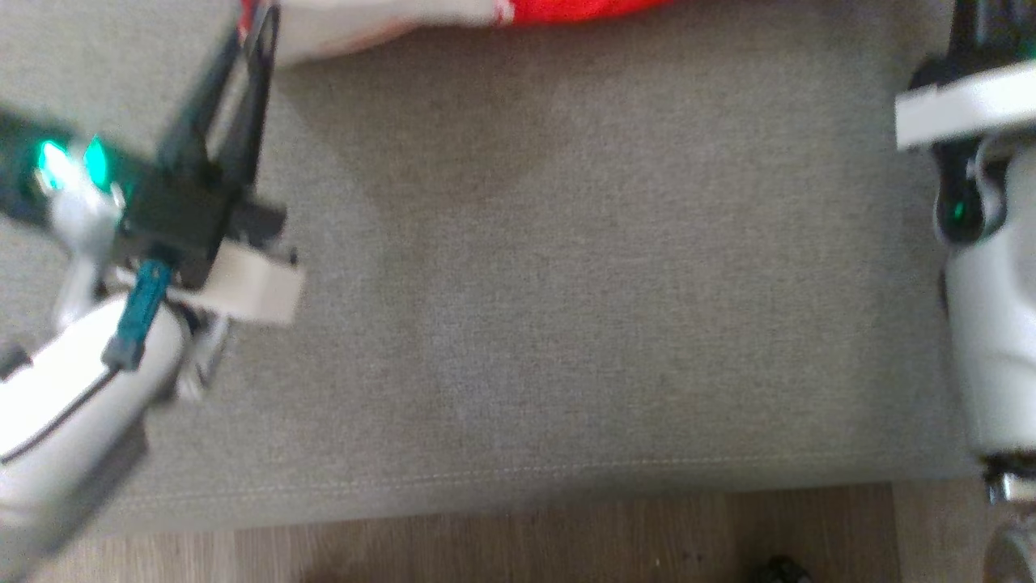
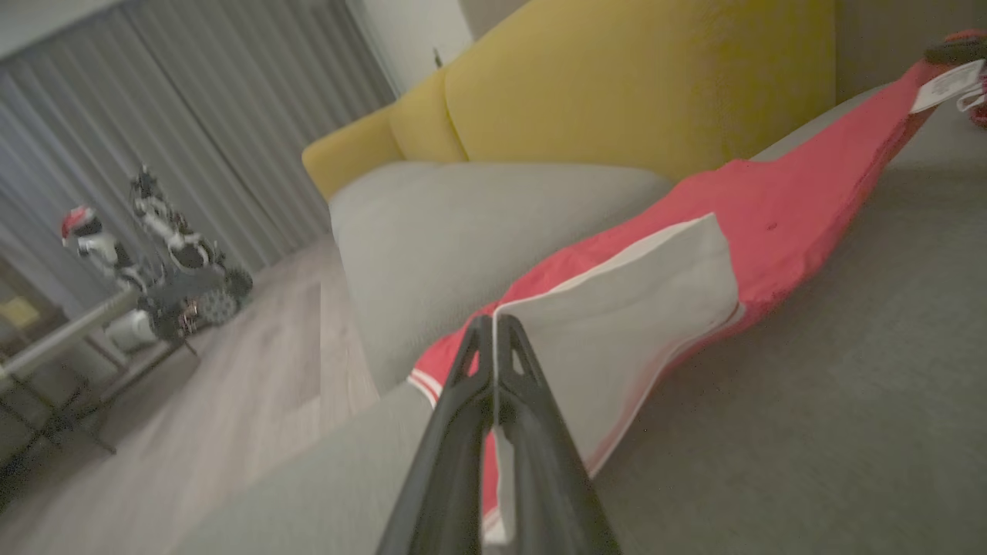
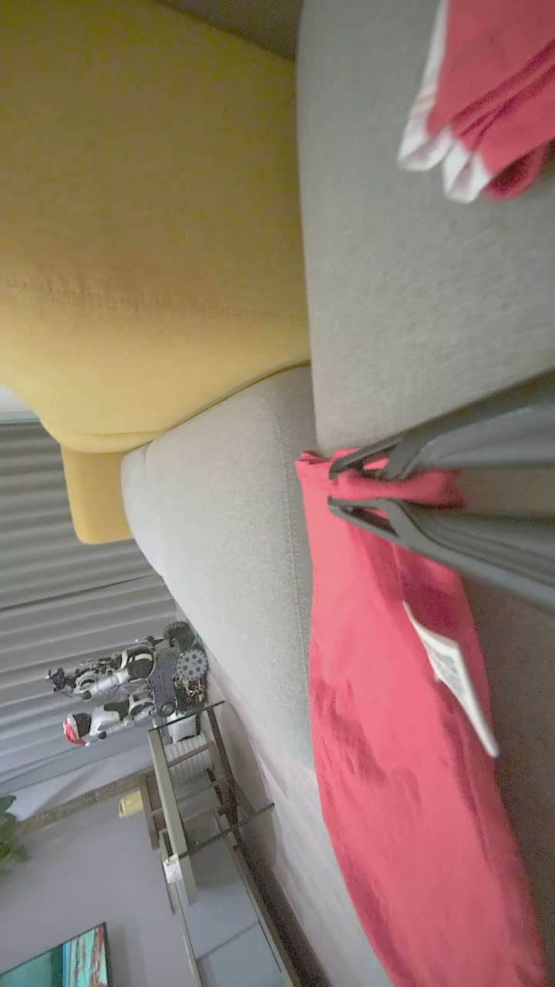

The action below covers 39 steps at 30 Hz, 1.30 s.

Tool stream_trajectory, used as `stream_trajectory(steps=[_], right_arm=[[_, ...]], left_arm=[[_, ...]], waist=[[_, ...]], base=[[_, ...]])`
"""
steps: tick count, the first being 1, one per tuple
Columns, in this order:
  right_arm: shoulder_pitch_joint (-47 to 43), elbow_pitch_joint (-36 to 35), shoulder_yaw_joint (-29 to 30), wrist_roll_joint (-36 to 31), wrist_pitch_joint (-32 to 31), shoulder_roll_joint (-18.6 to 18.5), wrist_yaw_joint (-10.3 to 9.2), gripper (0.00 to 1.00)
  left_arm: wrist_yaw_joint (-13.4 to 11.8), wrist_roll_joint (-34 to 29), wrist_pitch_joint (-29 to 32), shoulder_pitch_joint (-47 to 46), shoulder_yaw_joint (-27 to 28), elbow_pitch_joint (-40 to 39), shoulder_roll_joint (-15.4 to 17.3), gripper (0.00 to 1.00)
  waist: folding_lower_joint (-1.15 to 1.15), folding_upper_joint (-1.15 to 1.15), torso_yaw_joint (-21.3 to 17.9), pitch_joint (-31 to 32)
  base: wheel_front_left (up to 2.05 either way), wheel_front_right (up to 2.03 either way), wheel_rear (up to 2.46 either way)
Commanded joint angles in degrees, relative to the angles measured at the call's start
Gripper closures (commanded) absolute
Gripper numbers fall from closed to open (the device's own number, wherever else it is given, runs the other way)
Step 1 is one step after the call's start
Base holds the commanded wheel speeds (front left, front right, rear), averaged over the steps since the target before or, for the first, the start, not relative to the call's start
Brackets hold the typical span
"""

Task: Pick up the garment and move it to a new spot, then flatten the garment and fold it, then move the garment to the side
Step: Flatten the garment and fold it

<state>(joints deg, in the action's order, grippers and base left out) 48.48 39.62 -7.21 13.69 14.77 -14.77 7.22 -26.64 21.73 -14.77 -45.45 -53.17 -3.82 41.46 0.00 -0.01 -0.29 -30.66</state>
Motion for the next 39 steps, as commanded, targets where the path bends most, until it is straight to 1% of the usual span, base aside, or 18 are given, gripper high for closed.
stream_trajectory(steps=[1,4,7,11,14,15,18,21,24,30,34,36,39], right_arm=[[-2.3,-1.3,-0.4,1.1,0.2,0.3,0.26,1.00],[-6.8,-0.6,-1.0,3.0,0.2,0.4,0.26,1.00],[-11.0,-1.9,-0.8,2.7,0.2,-0.2,0.26,1.00],[-17.4,-4.0,0.9,1.7,0.2,0.1,0.26,1.00],[-21.8,-5.0,2.3,1.7,0.2,0.9,0.26,1.00],[-21.8,-5.0,2.3,1.7,0.2,0.9,0.26,1.00],[-25.8,-6.3,3.5,1.4,-0.3,1.2,0.26,1.00],[-29.7,-8.4,4.7,1.0,-1.3,1.4,0.26,1.00],[-33.7,-11.5,6.1,0.3,-2.7,1.7,0.26,1.00],[-41.8,-20.2,9.6,-1.5,-6.9,3.2,0.26,1.00],[-43.8,-24.6,10.6,-2.1,-9.7,4.1,0.26,1.00],[-43.0,-25.4,10.9,-2.5,-10.8,4.2,0.26,1.00],[-40.1,-25.3,11.0,-2.9,-11.2,4.4,0.26,1.00]], left_arm=[[0.5,1.7,-0.2,2.1,4.4,-1.3,1.2,1.00],[2.4,4.2,-0.2,9.8,7.1,-1.1,-1.0,1.00],[4.9,5.9,-0.2,16.3,9.5,-0.6,-2.5,1.00],[6.9,6.8,-0.2,22.8,12.1,-0.3,-4.2,1.00],[7.6,7.2,-0.2,27.1,13.3,-1.2,-5.3,1.00],[7.6,7.2,-0.2,27.1,13.3,-1.2,-5.3,1.00],[8.0,8.1,-0.2,31.5,14.0,-3.0,-5.8,1.00],[7.9,9.2,-0.2,35.3,13.7,-5.1,-5.3,1.00],[7.8,10.0,1.1,37.9,12.8,-7.9,-4.2,1.00],[7.2,11.3,5.7,41.0,11.5,-13.5,-1.6,1.00],[7.1,12.3,7.4,39.8,12.1,-14.3,-1.2,1.00],[7.6,11.8,7.6,37.7,12.3,-13.4,-1.6,1.00],[9.7,11.0,7.1,32.9,12.4,-10.1,-3.2,1.00]], waist=[[0.00,0.01,-0.3,3.7],[0.00,0.01,-0.1,6.6],[0.00,0.01,0.1,9.1],[0.00,0.01,0.5,12.3],[0.00,0.01,0.8,14.3],[0.00,0.01,0.8,14.3],[0.00,0.01,0.9,15.9],[0.00,0.01,0.9,16.9],[0.00,0.01,0.8,17.7],[0.00,0.01,0.5,18.2],[0.00,0.01,0.2,17.9],[0.00,0.01,0.1,17.3],[0.00,0.01,0.2,16.0]], base=[[0.00,0.00,0.00],[0.00,0.00,0.00],[0.00,0.00,0.00],[0.00,0.00,0.00],[0.00,0.00,0.00],[0.00,0.00,0.00],[0.00,0.00,0.00],[0.00,0.00,0.00],[0.00,0.00,0.00],[0.00,0.00,0.00],[0.00,0.00,0.00],[0.00,0.00,0.00],[0.00,0.00,0.00]])
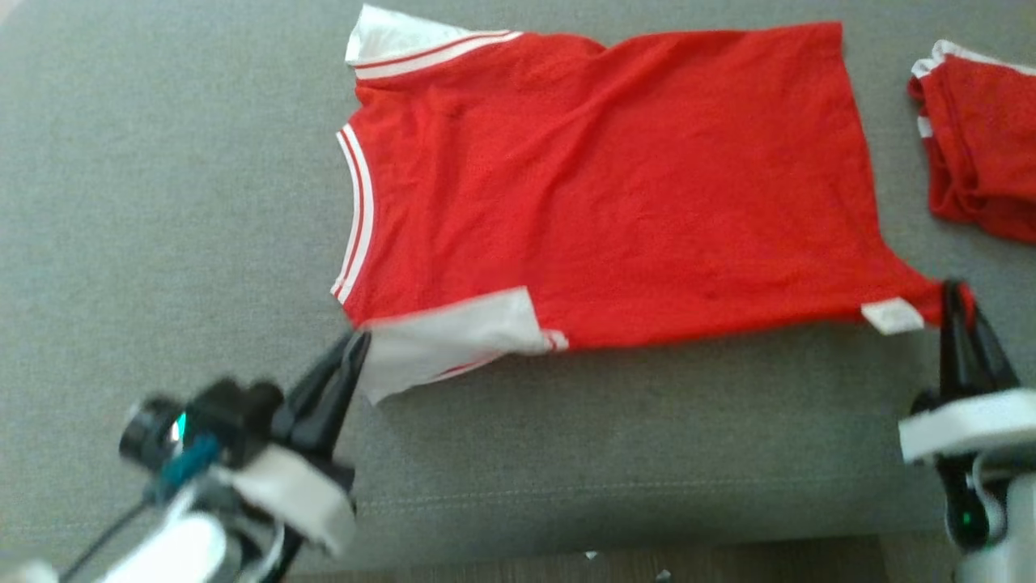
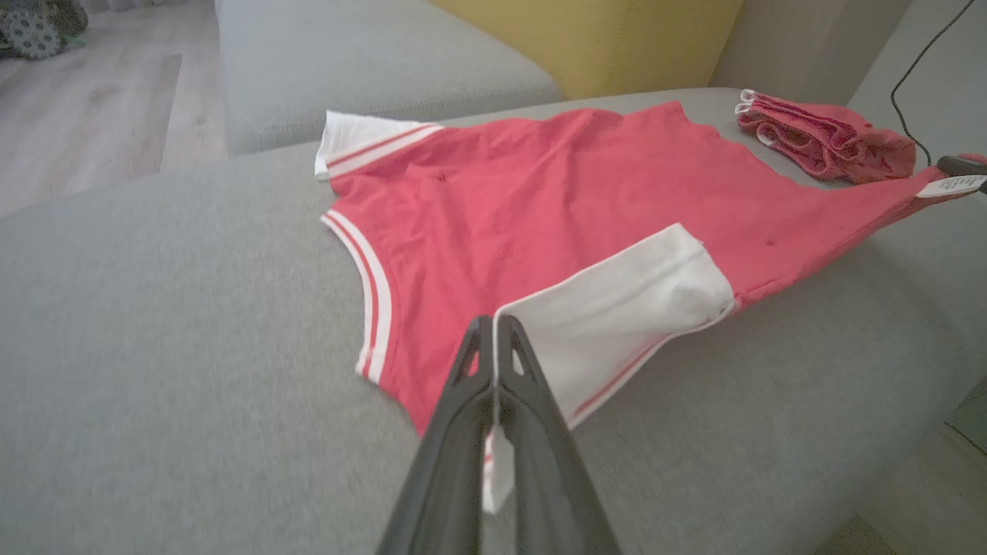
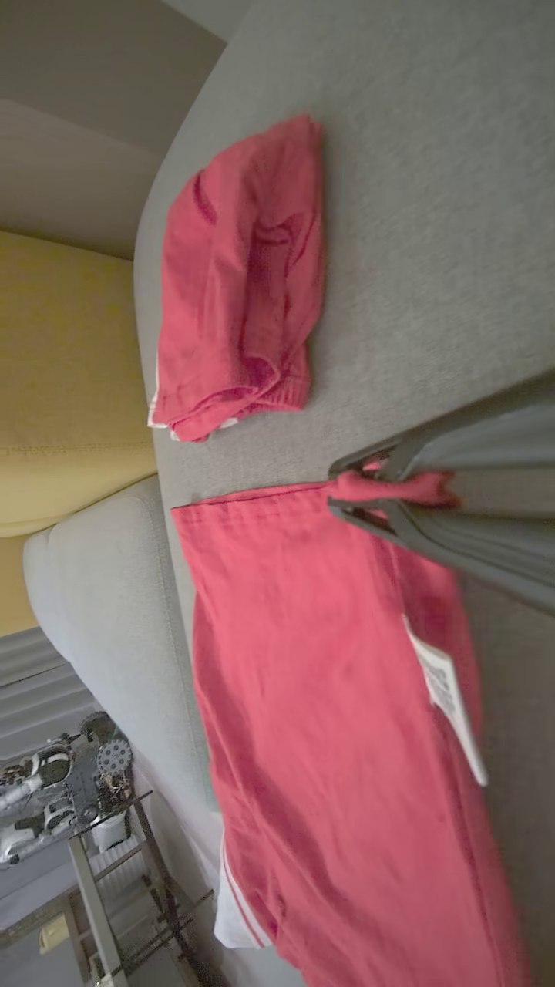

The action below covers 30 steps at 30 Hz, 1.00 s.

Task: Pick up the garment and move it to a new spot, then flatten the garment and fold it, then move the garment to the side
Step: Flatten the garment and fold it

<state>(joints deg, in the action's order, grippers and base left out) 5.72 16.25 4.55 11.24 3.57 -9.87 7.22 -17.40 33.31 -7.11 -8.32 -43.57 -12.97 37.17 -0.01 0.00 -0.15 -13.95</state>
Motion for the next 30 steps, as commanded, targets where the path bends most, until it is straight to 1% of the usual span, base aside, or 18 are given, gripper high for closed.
stream_trajectory(steps=[1,4,10,13,18,19,20,21,22,23,27,30], right_arm=[[3.9,-1.6,-0.8,-0.5,-0.1,-0.4,0.26,1.00],[8.1,0.4,-0.9,-1.1,0.3,-0.5,0.26,1.00],[17.3,6.8,-1.8,-2.3,1.4,-1.5,0.26,1.00],[21.4,10.2,-2.3,-2.6,2.2,-1.7,0.26,1.00],[26.7,15.3,-3.3,-3.2,4.0,-1.6,0.26,1.00],[27.6,16.3,-3.5,-3.2,4.4,-1.5,0.26,0.93],[27.6,16.3,-3.5,-3.2,4.4,-1.5,0.26,0.93],[28.3,17.2,-3.9,-3.0,5.0,-1.3,0.26,0.68],[28.9,18.0,-4.3,-2.6,5.6,-1.1,0.26,0.29],[29.7,19.3,-4.8,-2.2,6.8,-0.9,0.26,0.00],[29.0,20.0,-5.1,-0.6,8.8,-0.7,0.26,0.00],[26.8,19.5,-5.1,0.3,9.8,-0.7,0.26,0.00]], left_arm=[[1.6,-0.9,-0.7,-6.1,2.7,0.6,0.5,1.00],[4.6,-2.2,-2.3,-12.0,2.7,5.8,-1.3,1.00],[8.9,-6.8,-5.3,-23.7,2.3,16.1,-4.1,1.00],[10.4,-8.7,-6.6,-28.5,2.3,21.2,-5.8,1.00],[11.6,-11.8,-7.7,-34.3,3.2,27.3,-9.0,1.00],[11.8,-12.3,-7.8,-34.9,3.3,28.2,-9.5,1.00],[11.8,-12.3,-7.8,-34.9,3.3,28.2,-9.5,1.00],[11.7,-12.9,-7.8,-35.3,3.7,28.7,-10.0,1.00],[11.6,-13.4,-7.8,-35.4,4.2,29.0,-10.5,1.00],[11.7,-13.6,-7.9,-34.6,5.1,29.3,-11.3,0.00],[10.8,-13.1,-7.9,-30.9,7.9,28.0,-12.4,0.00],[9.5,-11.4,-7.9,-26.1,10.2,26.2,-13.1,0.00]], waist=[[0.01,0.00,0.0,-1.2],[0.01,0.00,-0.1,-2.9],[0.01,0.00,-0.6,-7.3],[0.01,0.00,-0.8,-9.4],[0.01,0.00,-1.2,-12.2],[0.01,0.00,-1.4,-12.6],[0.01,0.00,-1.4,-12.6],[0.01,0.00,-1.4,-12.9],[0.01,0.00,-1.5,-13.0],[0.01,0.00,-1.7,-13.1],[0.01,0.00,-1.8,-12.2],[0.01,0.00,-2.0,-10.7]], base=[[0.00,0.00,0.00],[0.00,0.00,0.00],[0.00,0.00,0.00],[0.00,0.00,0.00],[0.00,0.00,0.00],[0.00,0.00,0.00],[0.00,0.00,0.00],[0.00,0.00,0.00],[0.00,0.00,0.00],[0.00,0.00,0.00],[0.00,0.00,0.00],[0.00,0.00,0.00]])
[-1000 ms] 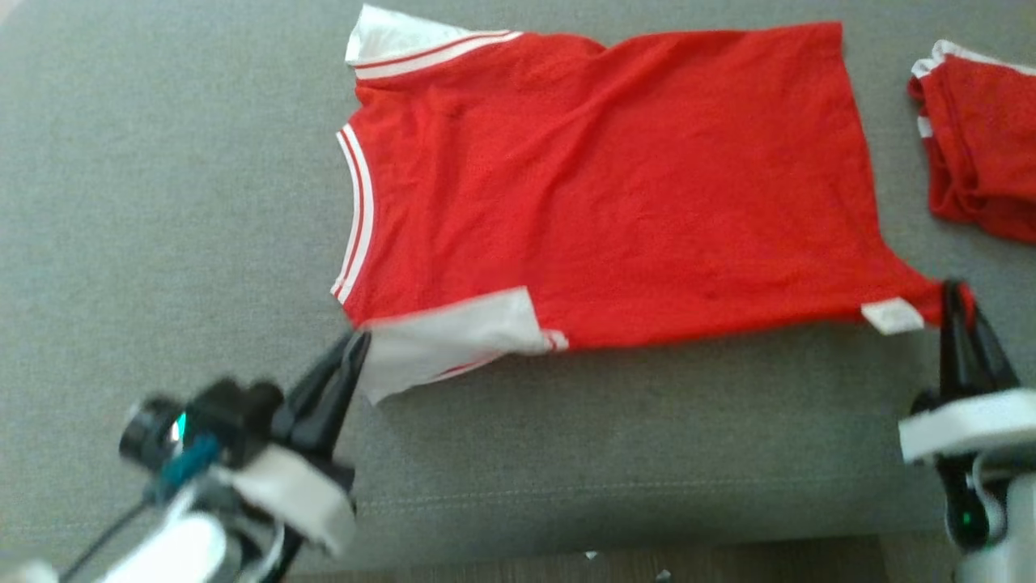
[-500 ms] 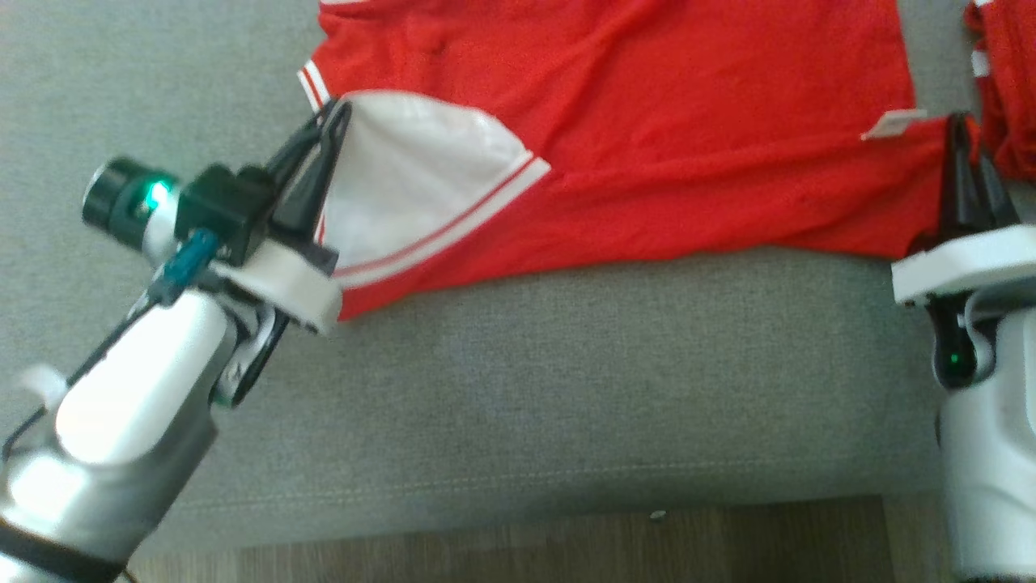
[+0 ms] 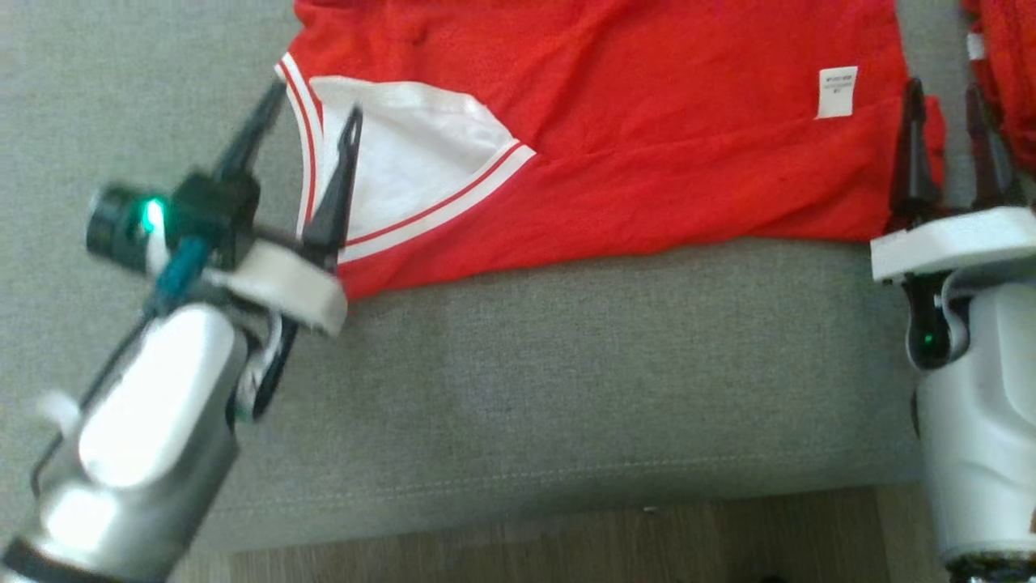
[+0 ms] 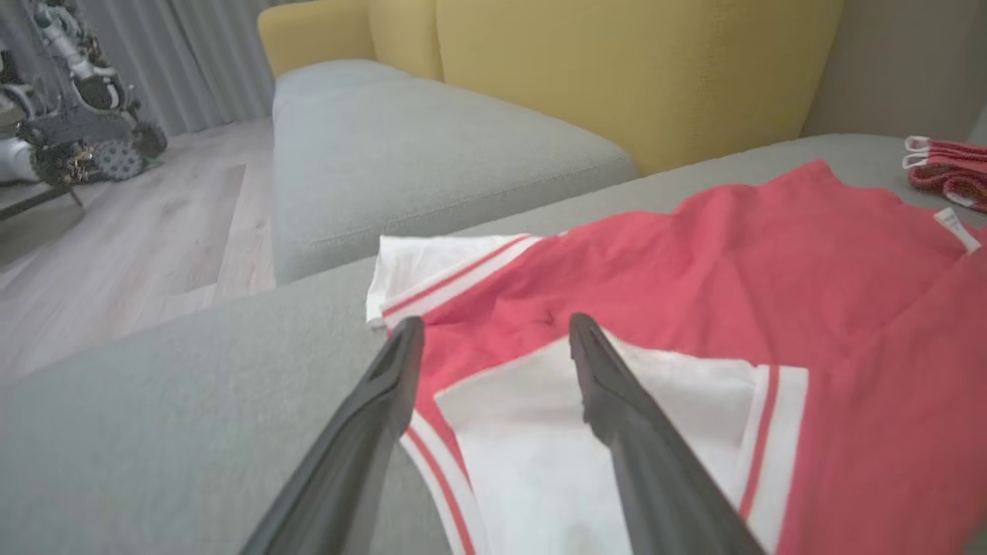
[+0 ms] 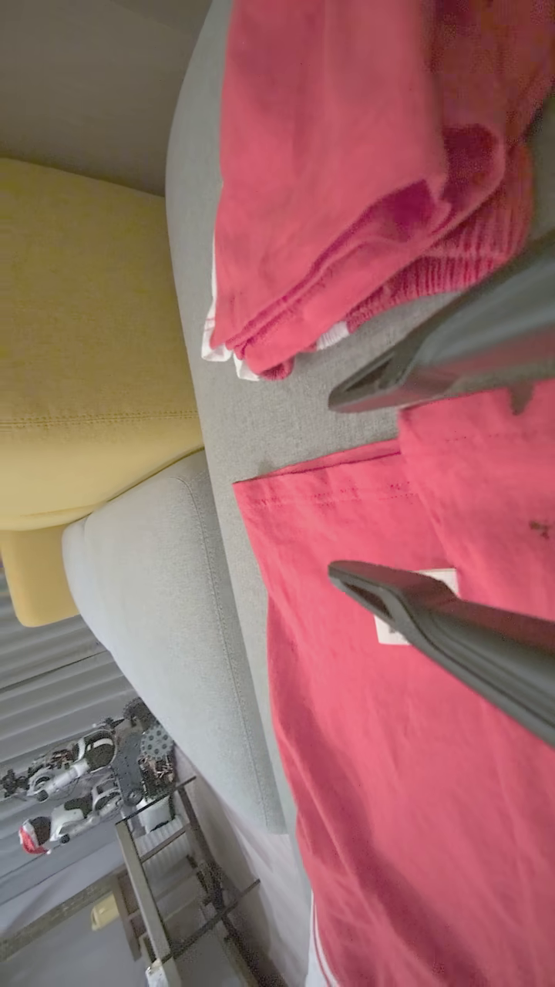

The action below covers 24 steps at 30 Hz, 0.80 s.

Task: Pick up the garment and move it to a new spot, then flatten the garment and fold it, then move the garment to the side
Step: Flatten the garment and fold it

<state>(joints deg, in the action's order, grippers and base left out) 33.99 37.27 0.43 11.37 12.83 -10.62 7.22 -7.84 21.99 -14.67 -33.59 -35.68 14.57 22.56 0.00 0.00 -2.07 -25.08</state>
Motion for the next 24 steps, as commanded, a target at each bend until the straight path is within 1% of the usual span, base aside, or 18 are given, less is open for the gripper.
stream_trajectory(steps=[1,4,7,12,15,22,23,24], right_arm=[[-2.3,-1.8,-1.0,0.5,0.8,0.2,0.26,0.00],[-4.8,-2.7,-0.7,1.4,1.3,0.8,0.26,0.00],[-6.7,-3.0,-0.1,2.2,1.5,1.3,0.26,0.00],[-8.0,-3.2,0.0,2.3,1.7,1.8,0.26,0.00],[-8.1,-3.0,-1.1,2.4,0.7,1.8,0.26,0.00],[-7.8,-1.8,-3.0,4.3,-3.9,0.9,0.26,0.00],[-7.7,-1.4,-3.1,4.5,-4.9,0.9,0.26,0.00],[-7.7,-0.9,-3.2,4.9,-6.2,0.9,0.26,0.00]], left_arm=[[-0.6,0.5,-0.3,1.0,2.8,-1.9,1.5,0.00],[-1.6,2.8,-0.3,6.9,3.2,-3.5,1.3,0.00],[-2.2,4.0,0.5,11.2,2.4,-5.6,1.1,0.00],[-4.4,5.4,3.2,15.2,2.0,-7.2,0.9,0.00],[-6.1,5.9,4.9,16.3,2.2,-6.8,0.9,0.00],[-5.7,8.2,9.7,16.6,1.5,-4.6,0.5,0.00],[-5.4,8.5,10.3,16.4,1.3,-4.3,0.4,0.34],[-5.0,8.7,10.6,16.3,1.1,-4.1,0.4,0.58]], waist=[[0.00,0.00,-0.2,1.0],[0.00,0.00,-0.3,2.5],[0.00,0.00,-0.2,3.6],[0.00,0.00,-0.2,4.4],[0.00,0.00,-0.3,4.5],[0.00,0.00,-0.5,4.4],[0.00,0.00,-0.5,4.4],[0.00,0.00,-0.5,4.4]], base=[[0.00,0.00,0.00],[0.00,0.00,0.00],[0.00,0.00,0.00],[0.00,0.00,0.00],[0.00,0.00,0.00],[0.00,0.00,0.00],[0.00,0.00,0.00],[0.00,0.00,0.00]])
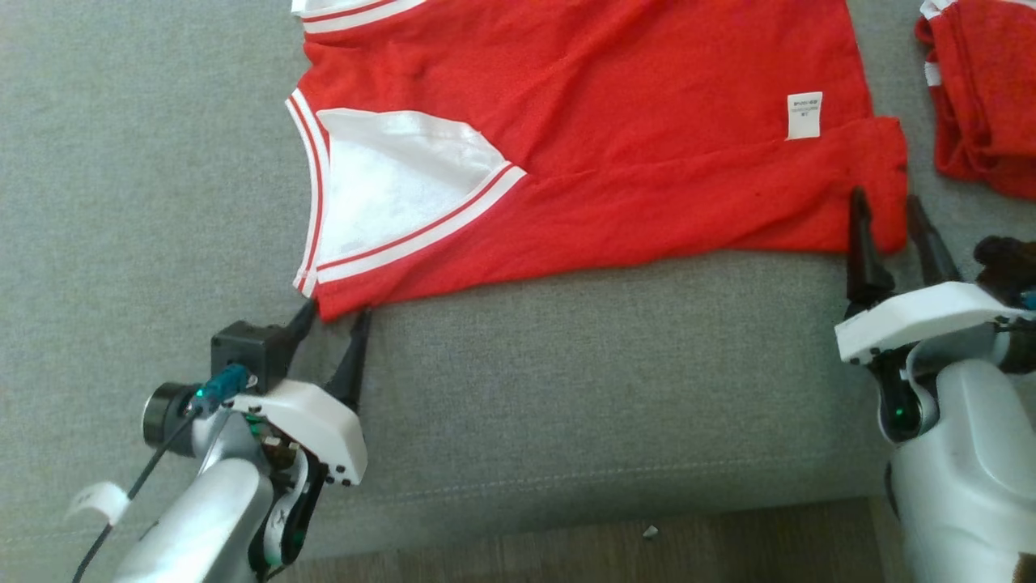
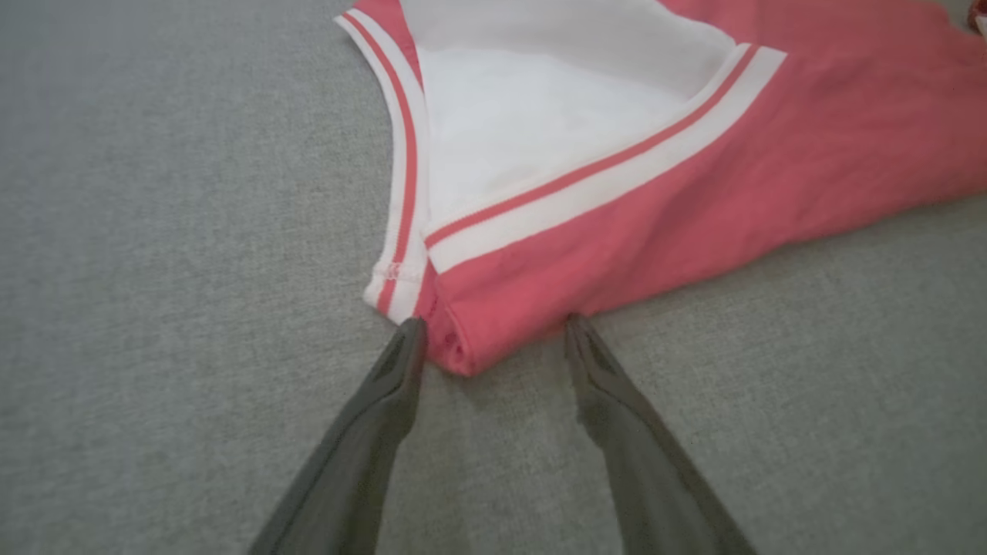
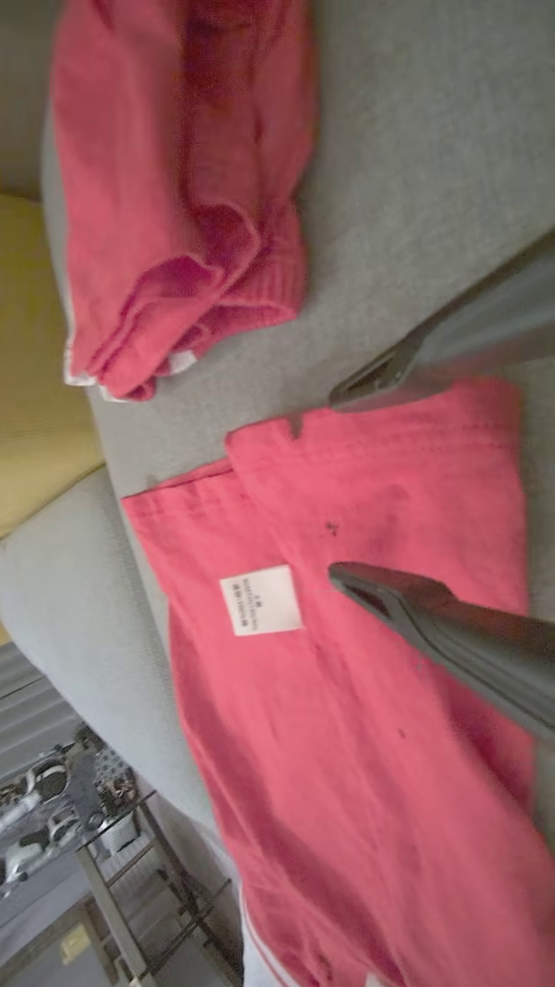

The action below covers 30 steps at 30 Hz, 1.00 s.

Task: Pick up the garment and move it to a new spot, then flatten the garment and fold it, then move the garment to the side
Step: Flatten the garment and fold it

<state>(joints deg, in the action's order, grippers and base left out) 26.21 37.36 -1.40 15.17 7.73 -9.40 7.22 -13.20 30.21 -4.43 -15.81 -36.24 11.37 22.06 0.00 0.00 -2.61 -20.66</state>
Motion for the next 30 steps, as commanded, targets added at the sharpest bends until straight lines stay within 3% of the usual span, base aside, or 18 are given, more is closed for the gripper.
stream_trajectory(steps=[1,2,11,19,20,21,26,30], right_arm=[[0.2,-0.6,-1.7,1.2,-2.3,-0.4,0.26,0.00],[0.4,-0.3,-1.8,1.4,-3.1,-0.5,0.26,0.00],[1.8,4.5,1.9,-1.6,-10.4,-1.0,0.26,0.00],[-4.9,-0.7,3.4,-3.7,-17.8,1.2,0.26,0.00],[-5.9,-1.9,2.8,-3.3,-18.9,1.3,0.26,0.04],[-7.8,-4.5,1.7,-2.6,-20.5,0.6,0.26,1.00],[-11.5,-11.0,-0.4,-0.1,-24.2,-2.3,0.26,1.00],[-14.6,-16.0,-1.3,2.3,-27.2,-5.5,0.26,1.00]], left_arm=[[0.6,0.5,0.4,-1.8,1.5,-0.8,1.0,0.85],[0.8,0.4,0.3,-2.0,1.4,-0.7,1.0,1.00],[1.9,0.0,-0.9,-3.5,0.8,0.7,1.0,1.00],[1.9,0.3,-2.7,-3.8,1.6,1.6,1.5,1.00],[1.9,0.4,-2.8,-3.7,1.6,1.7,1.6,1.00],[2.1,0.6,-2.9,-3.4,1.6,1.9,1.8,1.00],[2.9,1.5,-2.1,-1.7,1.3,0.7,3.1,1.00],[2.2,1.9,-0.6,0.6,1.2,-2.8,4.7,1.00]], waist=[[0.00,0.00,0.1,-0.1],[0.00,0.00,0.1,-0.1],[0.00,0.00,1.1,-0.2],[0.00,0.00,1.8,0.9],[0.00,0.00,1.7,1.2],[0.00,0.00,1.7,1.8],[0.00,0.00,1.6,3.1],[0.00,0.00,1.8,4.3]], base=[[0.00,0.00,0.00],[0.00,0.00,0.00],[0.00,0.00,0.00],[0.00,0.00,0.00],[0.00,0.00,0.00],[0.00,0.00,0.00],[0.00,0.00,0.00],[0.00,0.00,0.00]])
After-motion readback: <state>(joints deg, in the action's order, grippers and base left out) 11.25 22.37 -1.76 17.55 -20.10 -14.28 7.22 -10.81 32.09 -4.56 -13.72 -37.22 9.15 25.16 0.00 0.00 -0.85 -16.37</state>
